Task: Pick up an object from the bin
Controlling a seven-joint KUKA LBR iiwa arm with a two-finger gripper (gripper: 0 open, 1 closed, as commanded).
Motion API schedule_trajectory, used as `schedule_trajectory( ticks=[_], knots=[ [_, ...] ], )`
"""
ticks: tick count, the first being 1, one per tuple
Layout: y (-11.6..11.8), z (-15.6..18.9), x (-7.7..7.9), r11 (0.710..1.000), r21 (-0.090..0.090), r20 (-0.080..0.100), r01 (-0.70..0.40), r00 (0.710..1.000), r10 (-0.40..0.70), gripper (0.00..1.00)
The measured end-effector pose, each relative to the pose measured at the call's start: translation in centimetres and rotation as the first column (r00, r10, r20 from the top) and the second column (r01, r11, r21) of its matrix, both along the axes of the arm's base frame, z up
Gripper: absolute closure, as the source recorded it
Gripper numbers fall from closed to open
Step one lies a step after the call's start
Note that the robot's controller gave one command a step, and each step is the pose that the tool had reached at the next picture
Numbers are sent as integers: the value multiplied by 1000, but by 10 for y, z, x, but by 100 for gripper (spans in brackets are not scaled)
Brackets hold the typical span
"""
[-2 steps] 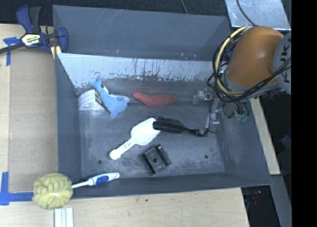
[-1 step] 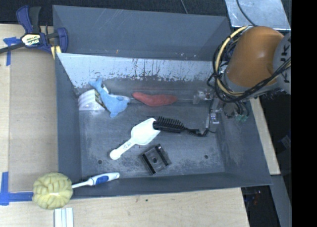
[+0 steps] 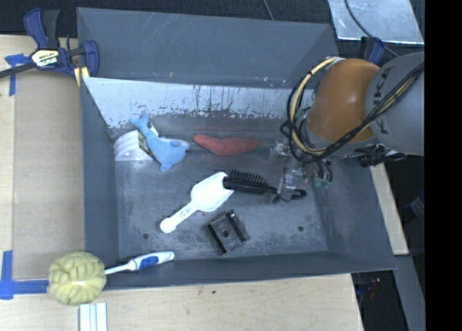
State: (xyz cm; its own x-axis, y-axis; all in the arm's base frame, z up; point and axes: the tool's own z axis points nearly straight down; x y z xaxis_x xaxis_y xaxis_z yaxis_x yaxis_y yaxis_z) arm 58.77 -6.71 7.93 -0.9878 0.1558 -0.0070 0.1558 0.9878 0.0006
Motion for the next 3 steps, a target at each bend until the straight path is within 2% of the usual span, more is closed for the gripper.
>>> schedule_trajectory(
  ticks=[1, 2, 3],
  knots=[
    [7, -5, -13, 998, -1, -1, -68, 998, 68, 0],
    [2, -7, -7, 1000, 0, 3, -21, 1000, 21, 0],
    [10, -8, -12, 998, -1, 3, -57, 998, 57, 0]
  ],
)
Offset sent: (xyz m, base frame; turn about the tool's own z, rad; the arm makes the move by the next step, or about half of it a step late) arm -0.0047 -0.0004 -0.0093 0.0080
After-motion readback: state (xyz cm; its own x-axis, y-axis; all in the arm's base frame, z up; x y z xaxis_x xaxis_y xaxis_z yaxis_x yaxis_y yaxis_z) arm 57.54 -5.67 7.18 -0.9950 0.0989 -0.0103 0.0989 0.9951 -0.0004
